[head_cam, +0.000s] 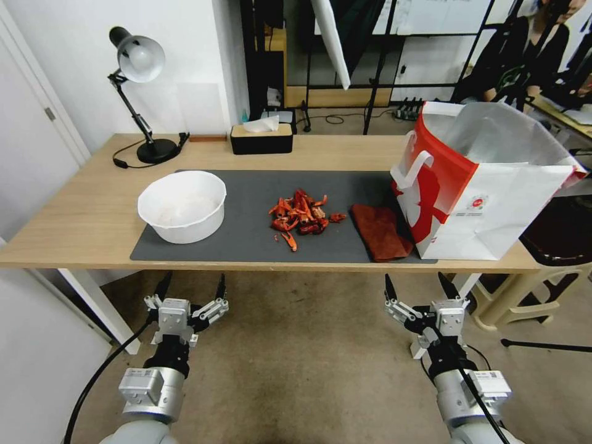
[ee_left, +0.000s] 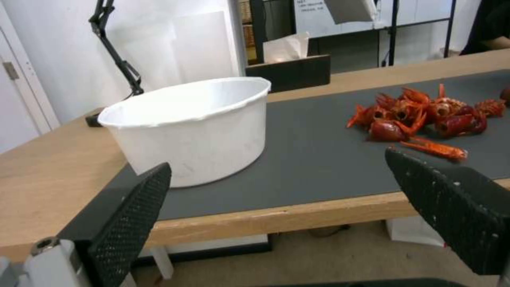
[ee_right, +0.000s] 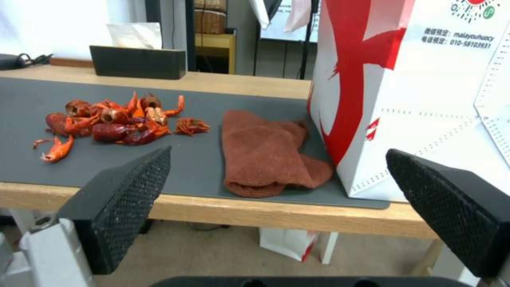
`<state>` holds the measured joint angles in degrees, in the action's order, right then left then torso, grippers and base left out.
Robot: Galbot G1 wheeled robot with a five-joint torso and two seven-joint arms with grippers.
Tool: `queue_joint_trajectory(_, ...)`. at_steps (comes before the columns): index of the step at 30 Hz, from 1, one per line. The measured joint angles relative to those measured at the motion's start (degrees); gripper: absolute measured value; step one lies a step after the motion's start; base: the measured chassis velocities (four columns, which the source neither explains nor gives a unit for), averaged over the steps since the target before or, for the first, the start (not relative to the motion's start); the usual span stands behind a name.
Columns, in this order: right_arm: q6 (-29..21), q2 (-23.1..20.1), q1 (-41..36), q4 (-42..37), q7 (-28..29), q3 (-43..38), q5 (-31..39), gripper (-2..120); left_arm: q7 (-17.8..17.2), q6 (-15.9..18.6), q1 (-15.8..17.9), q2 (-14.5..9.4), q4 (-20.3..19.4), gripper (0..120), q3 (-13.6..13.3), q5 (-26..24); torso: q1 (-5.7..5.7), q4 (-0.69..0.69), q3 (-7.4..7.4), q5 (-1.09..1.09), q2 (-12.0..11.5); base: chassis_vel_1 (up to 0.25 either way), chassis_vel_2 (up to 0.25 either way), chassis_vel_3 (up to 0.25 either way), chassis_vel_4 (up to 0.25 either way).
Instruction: Sweep shrimp from table into container with towel, then put container into takeout bag.
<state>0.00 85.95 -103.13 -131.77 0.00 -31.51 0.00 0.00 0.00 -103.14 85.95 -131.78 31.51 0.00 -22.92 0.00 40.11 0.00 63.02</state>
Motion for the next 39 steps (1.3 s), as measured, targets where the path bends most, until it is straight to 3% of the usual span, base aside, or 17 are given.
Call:
queue_joint_trajectory(16,0.0,0.0,0.0,0.0,0.0,0.0,0.0,100,0.0,0.0,0.0,0.0,0.0,100,0.0,0.0,0.0,0.0,0.0,0.0,0.0,0.0,0.0,0.0,0.0)
queue_joint_trajectory(20,2.2,-0.5,0.9,1.0,0.5,-0.4,0.7,100,-0.5,-0.8,0.3,0.0,0.4,100,-0.1,0.0,0.0,0.0,0.0,0.0,0.0,0.0,0.0,0.0,0.0)
queue_joint_trajectory(23,8.0,-2.0,3.3,3.9,1.8,-1.5,2.7,100,-4.0,-5.4,2.4,0.0,2.9,100,-0.7,0.8,0.0,0.0,0.0,0.01,0.0,0.0,0.0,0.0,0.0)
queue_joint_trajectory(24,8.0,-2.0,3.3,3.9,1.8,-1.5,2.7,100,-4.0,-5.4,2.4,0.0,2.9,100,-0.7,0.8,0.0,0.0,0.0,0.01,0.0,0.0,0.0,0.0,0.0)
queue_joint_trajectory(27,15.1,-3.7,6.2,7.4,3.5,-2.9,5.0,100,-8.9,-12.1,5.3,-0.1,6.5,100,-1.5,2.1,0.01,0.0,0.0,0.01,0.0,0.0,0.0,0.0,0.0)
queue_joint_trajectory(28,15.1,-3.7,6.2,7.4,3.5,-2.9,5.0,100,-8.9,-12.1,5.3,-0.1,6.5,100,-1.5,2.1,0.01,0.0,0.0,0.01,0.0,0.0,0.0,0.0,0.0)
queue_joint_trajectory(30,19.0,-4.7,7.8,9.3,4.4,-3.7,6.3,100,-11.6,-15.8,6.9,-0.1,8.5,100,-2.0,2.8,0.0,0.0,0.0,0.01,0.0,0.0,0.0,0.0,0.0)
queue_joint_trajectory(39,25.0,-6.6,10.0,11.6,5.7,-4.3,9.3,100,-14.0,-19.6,8.1,-0.6,10.1,100,-2.4,3.1,0.0,0.01,0.01,0.0,0.0,0.0,0.0,0.0,0.0)
